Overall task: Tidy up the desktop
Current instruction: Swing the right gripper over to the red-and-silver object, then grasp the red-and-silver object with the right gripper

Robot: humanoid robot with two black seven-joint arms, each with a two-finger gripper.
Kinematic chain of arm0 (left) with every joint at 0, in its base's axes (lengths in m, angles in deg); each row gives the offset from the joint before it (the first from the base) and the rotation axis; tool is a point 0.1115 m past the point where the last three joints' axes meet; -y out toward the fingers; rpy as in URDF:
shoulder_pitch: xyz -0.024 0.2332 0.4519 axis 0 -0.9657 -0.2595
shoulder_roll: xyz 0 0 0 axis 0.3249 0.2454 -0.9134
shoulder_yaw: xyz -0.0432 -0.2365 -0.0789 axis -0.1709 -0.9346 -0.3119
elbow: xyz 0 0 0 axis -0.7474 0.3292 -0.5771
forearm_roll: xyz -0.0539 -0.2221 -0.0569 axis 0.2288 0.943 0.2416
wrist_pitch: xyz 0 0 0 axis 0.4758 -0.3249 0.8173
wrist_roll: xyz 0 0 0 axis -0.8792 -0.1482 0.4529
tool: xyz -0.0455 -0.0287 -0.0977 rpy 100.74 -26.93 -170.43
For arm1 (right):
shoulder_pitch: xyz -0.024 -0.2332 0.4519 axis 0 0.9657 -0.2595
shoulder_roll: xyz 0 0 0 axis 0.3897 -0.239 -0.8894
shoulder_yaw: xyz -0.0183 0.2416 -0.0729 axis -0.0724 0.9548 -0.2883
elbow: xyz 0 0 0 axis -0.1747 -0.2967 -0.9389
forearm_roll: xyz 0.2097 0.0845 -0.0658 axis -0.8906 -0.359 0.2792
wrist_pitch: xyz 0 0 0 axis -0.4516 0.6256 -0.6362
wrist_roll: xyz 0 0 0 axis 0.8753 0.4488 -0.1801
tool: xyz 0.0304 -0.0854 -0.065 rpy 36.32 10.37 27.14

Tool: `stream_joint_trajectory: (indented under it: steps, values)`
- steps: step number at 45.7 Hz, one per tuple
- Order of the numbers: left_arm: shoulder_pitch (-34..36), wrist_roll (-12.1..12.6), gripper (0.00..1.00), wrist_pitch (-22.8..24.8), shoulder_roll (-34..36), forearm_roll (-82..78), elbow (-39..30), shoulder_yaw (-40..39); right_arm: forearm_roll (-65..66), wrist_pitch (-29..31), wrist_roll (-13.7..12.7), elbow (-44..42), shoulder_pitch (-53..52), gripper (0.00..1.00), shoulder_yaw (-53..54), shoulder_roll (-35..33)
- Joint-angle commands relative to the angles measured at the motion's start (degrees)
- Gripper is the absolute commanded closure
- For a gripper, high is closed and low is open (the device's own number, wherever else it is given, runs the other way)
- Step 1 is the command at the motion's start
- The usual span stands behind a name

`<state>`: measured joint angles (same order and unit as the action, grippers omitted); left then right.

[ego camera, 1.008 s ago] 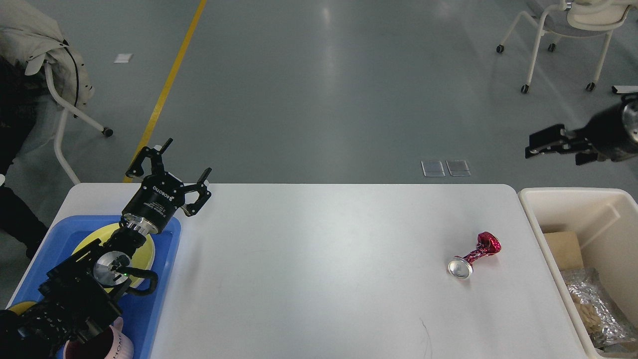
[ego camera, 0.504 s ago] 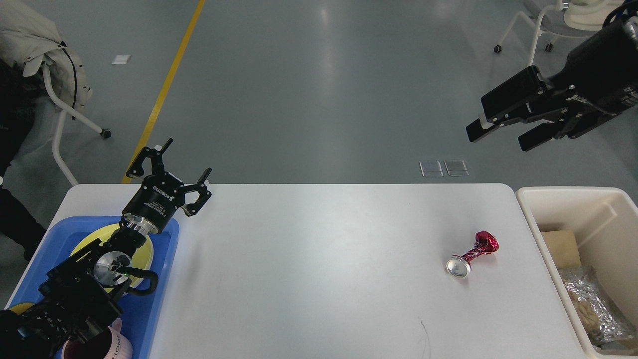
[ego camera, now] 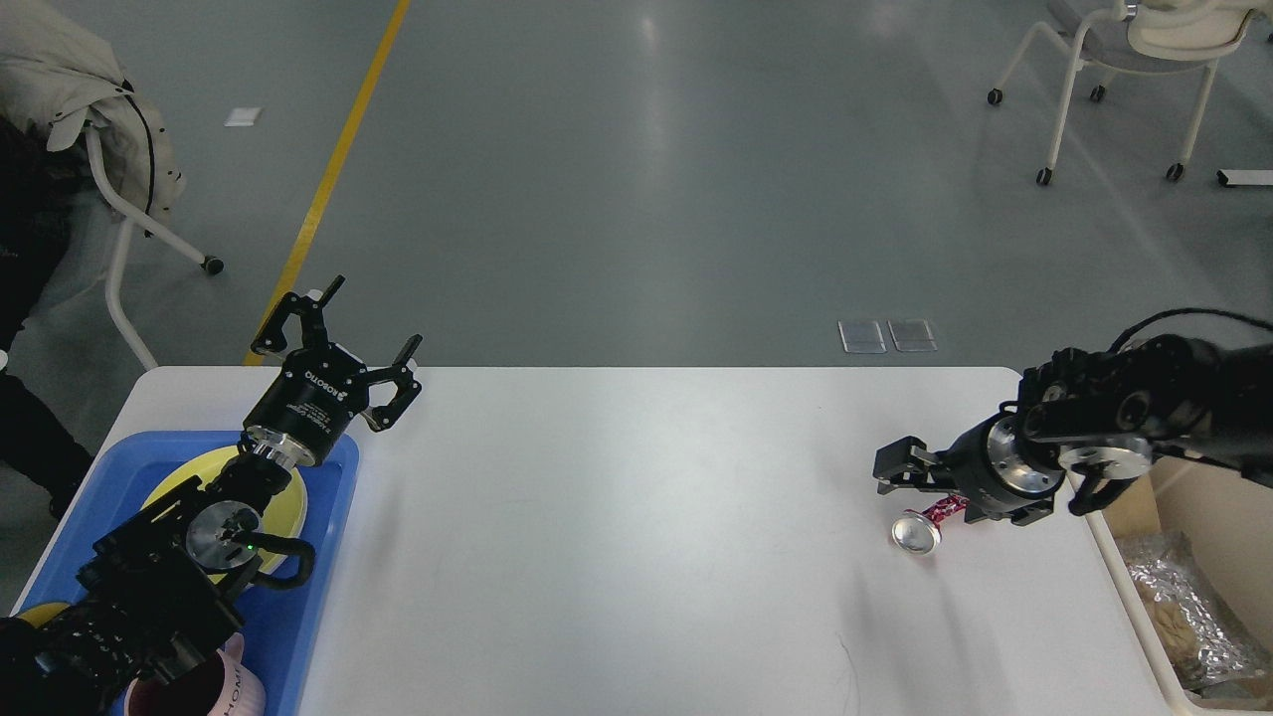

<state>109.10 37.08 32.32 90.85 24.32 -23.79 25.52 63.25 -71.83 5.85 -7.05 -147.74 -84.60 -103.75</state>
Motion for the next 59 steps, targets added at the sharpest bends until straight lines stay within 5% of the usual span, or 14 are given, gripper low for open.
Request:
stream_joint_trajectory:
  steps: [1,16,31,42,53,59]
  values:
    - [0.0,0.0,0.0,0.0,0.0,0.0,0.01,0.0,-2.28,-4.03,-3.54,-7.42,5.79,0.0,4.32,2.0]
    - [0.0,0.0,0.0,0.0,0.0,0.0,0.01,0.0,-1.84,-6.32,-3.45,-19.47,14.32,0.0,4.49,2.35]
    - [0.0,0.0,0.0,0.0,0.0,0.0,0.01,0.0,-1.58,-9.92,-3.36,-20.35,17.22,0.01,5.28,3.4]
    - [0.0,0.0,0.0,0.0,0.0,0.0,0.01,0.0,-1.49,-11.41,-2.66,-22.28,20.12,0.37,7.13,3.84]
    - [0.0,0.0,0.0,0.0,0.0,0.0,0.01,0.0,-1.41,-12.3,-2.05,-22.37,20.47,0.57,7.74,4.46]
    - [0.0,0.0,0.0,0.0,0.0,0.0,0.01,0.0,-0.71,-12.03,-1.78,-22.29,20.47,0.87,8.1,4.46]
